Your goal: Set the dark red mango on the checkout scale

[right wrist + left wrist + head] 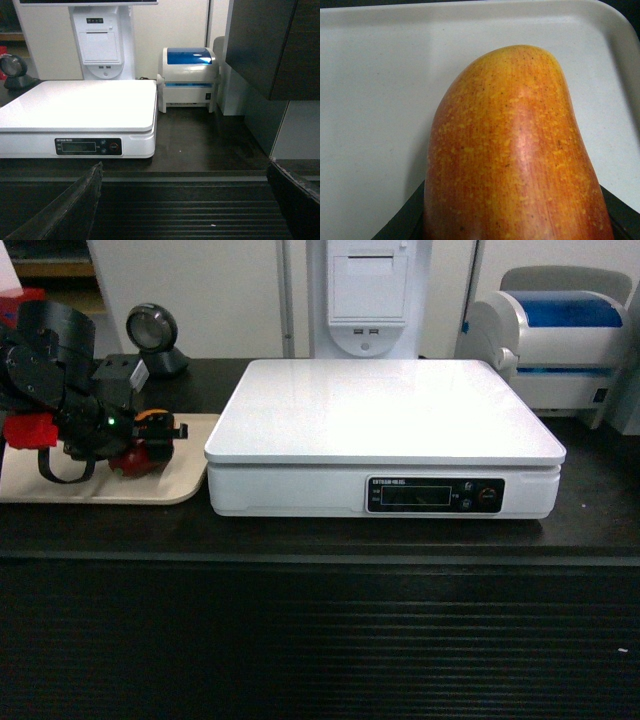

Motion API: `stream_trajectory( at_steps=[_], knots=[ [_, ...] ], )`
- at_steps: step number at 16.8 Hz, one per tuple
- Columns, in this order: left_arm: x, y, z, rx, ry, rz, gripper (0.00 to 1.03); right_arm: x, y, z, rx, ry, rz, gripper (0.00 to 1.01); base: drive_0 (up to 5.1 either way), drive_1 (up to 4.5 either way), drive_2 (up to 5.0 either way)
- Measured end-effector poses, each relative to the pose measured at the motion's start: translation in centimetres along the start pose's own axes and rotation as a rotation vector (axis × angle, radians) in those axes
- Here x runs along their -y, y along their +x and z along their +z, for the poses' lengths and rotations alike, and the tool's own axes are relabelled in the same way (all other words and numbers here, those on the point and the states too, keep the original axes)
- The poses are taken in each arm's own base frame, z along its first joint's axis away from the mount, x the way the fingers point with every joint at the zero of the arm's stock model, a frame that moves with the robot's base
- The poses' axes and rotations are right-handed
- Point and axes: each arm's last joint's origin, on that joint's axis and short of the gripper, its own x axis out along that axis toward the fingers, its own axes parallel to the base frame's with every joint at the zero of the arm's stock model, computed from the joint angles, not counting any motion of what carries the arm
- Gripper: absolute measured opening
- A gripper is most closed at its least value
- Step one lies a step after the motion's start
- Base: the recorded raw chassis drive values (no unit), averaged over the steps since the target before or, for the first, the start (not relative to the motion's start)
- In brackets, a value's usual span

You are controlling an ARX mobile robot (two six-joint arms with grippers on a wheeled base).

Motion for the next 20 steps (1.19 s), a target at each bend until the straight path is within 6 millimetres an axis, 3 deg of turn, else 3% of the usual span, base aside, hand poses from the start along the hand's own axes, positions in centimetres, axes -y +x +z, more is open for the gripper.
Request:
stream_trajectory(
  at_steps=[2,4,7,9,11,14,20],
  knots=[
    [0.7,-1.9,0.1,0.061,0.012,-0.009,0.59,0.0,0.0,0.0,0.0,0.0,0.0,0.98,0.0,0.0,0.0],
    [2.7,-6.2,1.8,0.184,0.044,-0.063,0.59,0.0,0.0,0.0,0.0,0.0,0.0,0.98,0.0,0.0,0.0],
    [9.3,-14.1,3.6,0.393,0.149,-0.215,0.59,0.0,0.0,0.0,0.0,0.0,0.0,0.98,0.0,0.0,0.0],
    [13.9,-16.8,3.3,0.427,0.206,-0.326,0.59,0.0,0.0,0.0,0.0,0.0,0.0,0.98,0.0,0.0,0.0],
    [17.8,-17.7,2.6,0.41,0.226,-0.421,0.59,0.0,0.0,0.0,0.0,0.0,0.0,0.98,0.0,0.0,0.0],
    [22.5,-17.0,2.0,0.354,0.217,-0.5,0.59,0.0,0.0,0.0,0.0,0.0,0.0,0.98,0.0,0.0,0.0],
    [27.6,-12.5,2.3,0.199,0.109,-0.402,0.59,0.0,0.0,0.0,0.0,0.0,0.0,0.98,0.0,0.0,0.0]
  ],
)
